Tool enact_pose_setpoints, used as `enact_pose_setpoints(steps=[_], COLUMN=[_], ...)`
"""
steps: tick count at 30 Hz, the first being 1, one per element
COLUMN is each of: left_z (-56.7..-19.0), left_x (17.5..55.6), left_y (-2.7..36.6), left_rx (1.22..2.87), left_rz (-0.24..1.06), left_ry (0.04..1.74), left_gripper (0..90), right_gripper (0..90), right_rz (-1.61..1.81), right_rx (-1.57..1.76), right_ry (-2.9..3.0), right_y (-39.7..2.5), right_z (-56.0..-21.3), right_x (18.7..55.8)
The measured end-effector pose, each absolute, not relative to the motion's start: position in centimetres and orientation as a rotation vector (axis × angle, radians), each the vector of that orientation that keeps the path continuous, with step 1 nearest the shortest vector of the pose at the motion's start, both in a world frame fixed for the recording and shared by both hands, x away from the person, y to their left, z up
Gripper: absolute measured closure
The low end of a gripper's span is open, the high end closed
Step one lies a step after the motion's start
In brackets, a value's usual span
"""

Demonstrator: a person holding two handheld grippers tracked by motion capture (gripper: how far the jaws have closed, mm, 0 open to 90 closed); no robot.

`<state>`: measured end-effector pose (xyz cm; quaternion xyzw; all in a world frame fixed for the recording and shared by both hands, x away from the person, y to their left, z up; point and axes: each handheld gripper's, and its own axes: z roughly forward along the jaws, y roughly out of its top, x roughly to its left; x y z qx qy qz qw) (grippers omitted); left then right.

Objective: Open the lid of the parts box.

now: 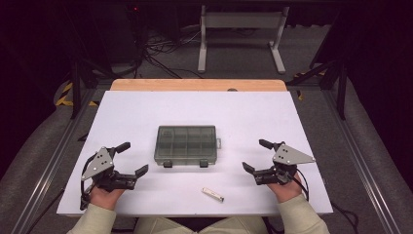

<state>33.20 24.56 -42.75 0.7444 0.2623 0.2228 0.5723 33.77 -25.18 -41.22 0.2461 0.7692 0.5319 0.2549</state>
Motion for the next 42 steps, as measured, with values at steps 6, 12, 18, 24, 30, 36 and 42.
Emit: enact_pose_setpoints(steps=[6, 12, 18, 24, 30, 36, 42], left_z=[-42.4, -42.1, -41.8, -42.0, -41.9, -42.0, -42.4], left_x=[33.8, 34.2, 34.8, 35.1, 35.1, 35.6, 36.6], left_y=[23.9, 22.9, 22.2, 21.8, 22.0, 22.2, 22.2], left_rx=[1.74, 1.767, 1.781, 1.778, 1.777, 1.816, 1.869], left_rz=[0.505, 0.496, 0.497, 0.491, 0.494, 0.473, 0.434], left_ry=[0.61, 0.585, 0.568, 0.573, 0.578, 0.581, 0.618], left_gripper=[2.3, 2.0, 2.4, 2.1, 2.7, 5.2, 4.9], right_gripper=[6.3, 6.3, 6.2, 6.2, 6.2, 7.0, 10.7], right_rz=[1.468, 1.477, 1.49, 1.494, 1.496, 1.485, 1.452], right_rx=[0.665, 0.628, 0.61, 0.572, 0.56, 0.583, 0.619], right_ry=[2.109, 2.135, 2.164, 2.203, 2.229, 2.245, 2.311], right_y=[-24.2, -22.4, -20.8, -19.0, -17.9, -17.3, -16.9], right_z=[-41.1, -40.8, -40.8, -41.0, -41.2, -41.4, -41.9], right_x=[34.3, 35.0, 35.5, 36.2, 36.5, 37.0, 37.5])
